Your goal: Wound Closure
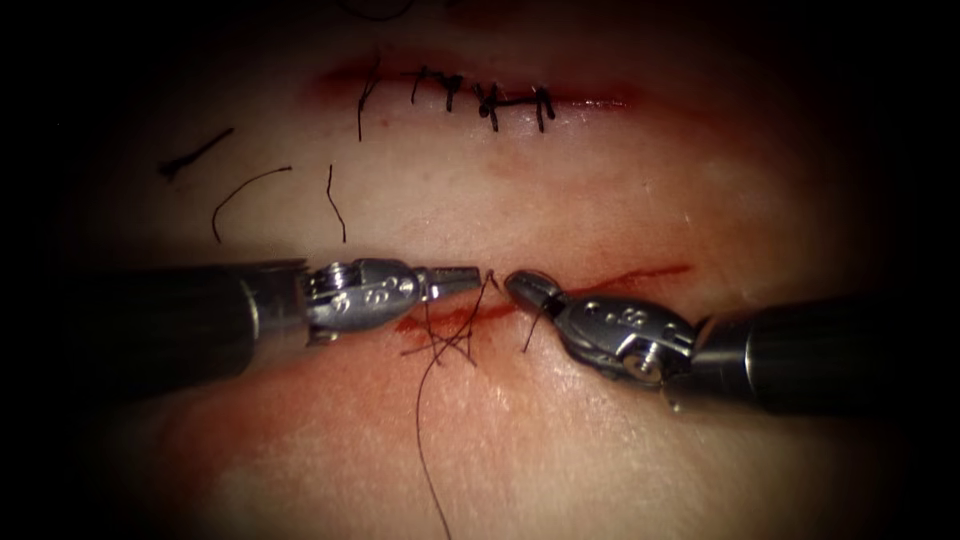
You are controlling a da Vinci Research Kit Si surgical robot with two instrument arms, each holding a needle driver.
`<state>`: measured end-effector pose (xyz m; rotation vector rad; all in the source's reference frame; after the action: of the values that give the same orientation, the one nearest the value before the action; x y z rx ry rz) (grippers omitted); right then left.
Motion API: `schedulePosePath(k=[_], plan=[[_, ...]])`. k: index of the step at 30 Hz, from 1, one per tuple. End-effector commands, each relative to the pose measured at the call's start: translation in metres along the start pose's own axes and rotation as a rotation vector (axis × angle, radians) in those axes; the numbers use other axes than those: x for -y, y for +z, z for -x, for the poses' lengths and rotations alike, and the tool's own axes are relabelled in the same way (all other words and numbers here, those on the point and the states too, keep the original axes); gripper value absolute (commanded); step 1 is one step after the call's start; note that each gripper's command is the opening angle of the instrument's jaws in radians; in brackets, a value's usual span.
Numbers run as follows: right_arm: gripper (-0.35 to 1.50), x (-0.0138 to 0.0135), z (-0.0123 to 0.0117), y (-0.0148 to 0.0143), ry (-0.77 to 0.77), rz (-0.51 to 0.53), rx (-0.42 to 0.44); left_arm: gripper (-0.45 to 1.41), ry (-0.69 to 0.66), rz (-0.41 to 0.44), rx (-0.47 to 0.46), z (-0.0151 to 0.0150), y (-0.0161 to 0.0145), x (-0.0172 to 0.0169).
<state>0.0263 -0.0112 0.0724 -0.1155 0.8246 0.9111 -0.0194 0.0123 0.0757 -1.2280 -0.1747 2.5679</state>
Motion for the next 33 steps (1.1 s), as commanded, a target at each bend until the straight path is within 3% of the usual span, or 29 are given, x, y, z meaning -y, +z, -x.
schedulePosePath(k=[1, 8, 23, 25, 33], plan=[[-0.35, 0.0009, 0.0006, 0.0003, 0.001, -0.004, 0.001, -0.45, -0.002, 0.013, -0.006, 0.0000, 0.0006, 0.0002], [-0.35, 0.0021, 0.0004, -0.0009, 0.001, -0.009, -0.006, -0.45, 0.001, -0.021, 0.008, -0.0007, 0.0011, 0.0030], [-0.35, 0.0052, 0.0010, -0.0039, -0.018, -0.029, -0.040, -0.45, 0.009, -0.100, 0.041, 0.0025, 0.0048, 0.0122], [-0.35, 0.0056, 0.0024, -0.0050, -0.030, -0.036, -0.042, -0.45, 0.007, -0.110, 0.047, 0.0033, 0.0055, 0.0141], [-0.35, 0.0064, 0.0047, -0.0057, -0.049, -0.041, -0.033, -0.45, 0.015, -0.125, 0.047, 0.0031, 0.0061, 0.0152]])
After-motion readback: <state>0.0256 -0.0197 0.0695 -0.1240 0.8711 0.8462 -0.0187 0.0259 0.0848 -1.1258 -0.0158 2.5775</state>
